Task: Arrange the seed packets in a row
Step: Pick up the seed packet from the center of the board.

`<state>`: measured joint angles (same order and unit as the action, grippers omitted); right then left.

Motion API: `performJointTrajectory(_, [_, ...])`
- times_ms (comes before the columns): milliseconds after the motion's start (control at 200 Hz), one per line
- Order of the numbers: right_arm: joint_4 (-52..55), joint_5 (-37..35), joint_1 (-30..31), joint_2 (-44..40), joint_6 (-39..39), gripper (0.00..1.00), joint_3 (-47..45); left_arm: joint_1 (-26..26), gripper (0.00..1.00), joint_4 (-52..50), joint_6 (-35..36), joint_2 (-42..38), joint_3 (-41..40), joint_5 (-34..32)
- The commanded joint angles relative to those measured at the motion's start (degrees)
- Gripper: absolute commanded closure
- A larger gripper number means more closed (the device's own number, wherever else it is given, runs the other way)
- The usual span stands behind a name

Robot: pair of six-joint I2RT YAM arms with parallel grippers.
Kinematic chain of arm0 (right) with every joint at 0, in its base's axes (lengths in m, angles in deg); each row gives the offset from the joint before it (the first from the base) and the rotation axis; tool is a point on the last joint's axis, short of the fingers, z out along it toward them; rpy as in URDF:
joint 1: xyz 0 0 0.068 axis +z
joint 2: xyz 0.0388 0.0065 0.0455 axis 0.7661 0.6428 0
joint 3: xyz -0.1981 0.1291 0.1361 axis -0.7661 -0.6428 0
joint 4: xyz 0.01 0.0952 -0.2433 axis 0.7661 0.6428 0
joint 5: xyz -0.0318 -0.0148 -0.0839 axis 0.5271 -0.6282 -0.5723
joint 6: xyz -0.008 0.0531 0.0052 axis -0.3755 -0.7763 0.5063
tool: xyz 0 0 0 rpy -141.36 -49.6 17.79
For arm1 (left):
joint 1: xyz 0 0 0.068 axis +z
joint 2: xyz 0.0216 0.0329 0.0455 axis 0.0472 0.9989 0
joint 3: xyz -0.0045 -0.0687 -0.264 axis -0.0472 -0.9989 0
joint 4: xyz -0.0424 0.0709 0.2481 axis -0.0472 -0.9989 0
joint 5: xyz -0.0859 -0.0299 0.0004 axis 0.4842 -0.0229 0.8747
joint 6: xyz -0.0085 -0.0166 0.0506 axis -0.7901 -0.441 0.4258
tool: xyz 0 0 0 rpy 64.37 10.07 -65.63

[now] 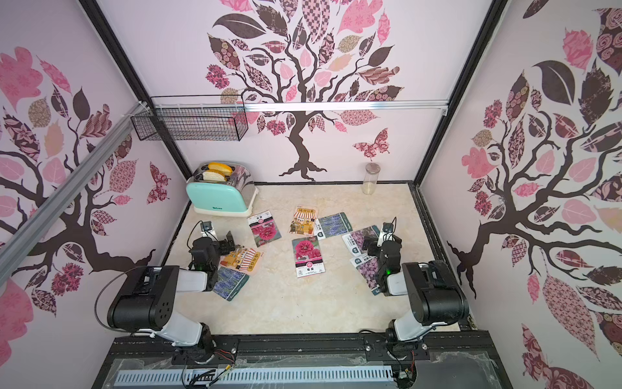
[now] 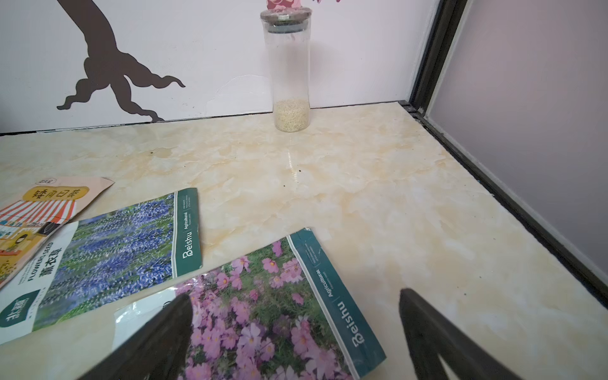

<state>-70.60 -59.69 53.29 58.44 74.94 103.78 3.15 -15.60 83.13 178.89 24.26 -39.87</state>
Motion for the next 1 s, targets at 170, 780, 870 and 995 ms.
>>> performJointTrajectory(170, [-0.31,0.32,-0.13,-0.35,-0.02,0.01,1.01,-0.08,0.03,1.1,0.37,0.0,0.67,0.24])
performJointTrajectory(780, [-0.05,0.72,-0.37,-0.37,-0.11,0.01,1.09,0.11,0.03,1.09,0.29,-0.03,0.67,0.63])
performJointTrajectory(870, [-0.11,0.98,-0.56,-0.26,-0.28,0.01,1.19,0.08,0.03,0.93,0.31,-0.04,0.76,0.61])
performJointTrajectory(995, [-0.17,1.07,-0.52,-0.53,-0.19,0.01,0.97,0.08,0.03,1.06,0.36,-0.05,0.72,0.6])
